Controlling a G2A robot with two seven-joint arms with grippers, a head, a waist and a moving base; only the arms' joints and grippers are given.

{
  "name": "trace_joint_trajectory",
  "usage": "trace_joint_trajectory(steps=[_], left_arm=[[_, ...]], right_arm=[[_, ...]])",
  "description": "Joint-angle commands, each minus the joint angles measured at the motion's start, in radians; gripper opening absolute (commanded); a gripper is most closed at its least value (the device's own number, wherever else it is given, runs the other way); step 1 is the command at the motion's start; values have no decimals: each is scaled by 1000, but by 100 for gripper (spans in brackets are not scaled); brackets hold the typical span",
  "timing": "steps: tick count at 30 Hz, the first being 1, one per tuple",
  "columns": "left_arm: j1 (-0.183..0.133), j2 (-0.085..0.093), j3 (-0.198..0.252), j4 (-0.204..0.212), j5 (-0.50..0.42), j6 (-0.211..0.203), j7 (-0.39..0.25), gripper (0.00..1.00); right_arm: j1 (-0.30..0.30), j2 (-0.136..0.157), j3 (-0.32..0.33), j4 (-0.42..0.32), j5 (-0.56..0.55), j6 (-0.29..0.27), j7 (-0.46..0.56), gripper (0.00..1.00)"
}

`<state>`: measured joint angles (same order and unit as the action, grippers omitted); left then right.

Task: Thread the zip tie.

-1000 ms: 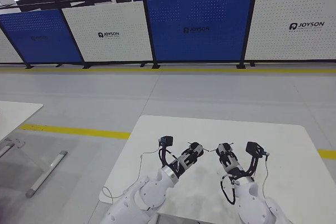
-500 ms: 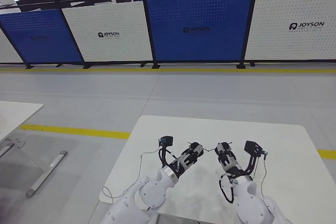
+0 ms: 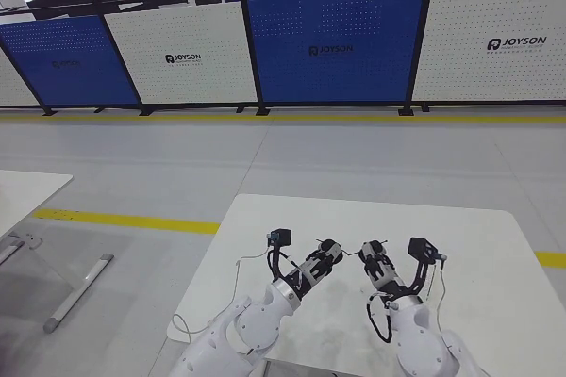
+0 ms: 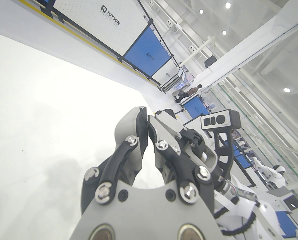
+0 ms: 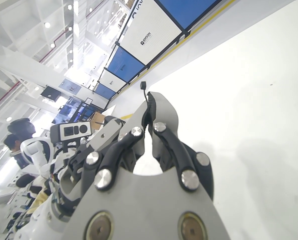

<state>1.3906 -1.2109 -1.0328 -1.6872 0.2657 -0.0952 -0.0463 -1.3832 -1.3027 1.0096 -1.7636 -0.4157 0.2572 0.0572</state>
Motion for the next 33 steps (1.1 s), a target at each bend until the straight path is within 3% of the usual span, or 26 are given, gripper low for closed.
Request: trace_joint_trajectory(steps=[1, 14, 19, 25, 33], left_arm=[[0, 0, 0, 0, 0, 0, 0, 0], [0, -2, -2, 1, -8, 9, 17, 0], [-3, -11, -1, 4, -82, 26, 43, 0], [-3, -17, -5, 5, -168, 31, 27, 0], [-3, -21, -11, 2, -202, 25, 9, 0]], right_arm=[[0, -2, -2, 3, -5, -8, -11, 0], [4, -14, 2, 16, -21, -19, -8, 0], [0, -15, 15, 12, -23, -26, 3, 0], [-4, -17, 28, 3, -22, -51, 7, 0], [-2, -21, 34, 7, -43, -57, 14, 0]])
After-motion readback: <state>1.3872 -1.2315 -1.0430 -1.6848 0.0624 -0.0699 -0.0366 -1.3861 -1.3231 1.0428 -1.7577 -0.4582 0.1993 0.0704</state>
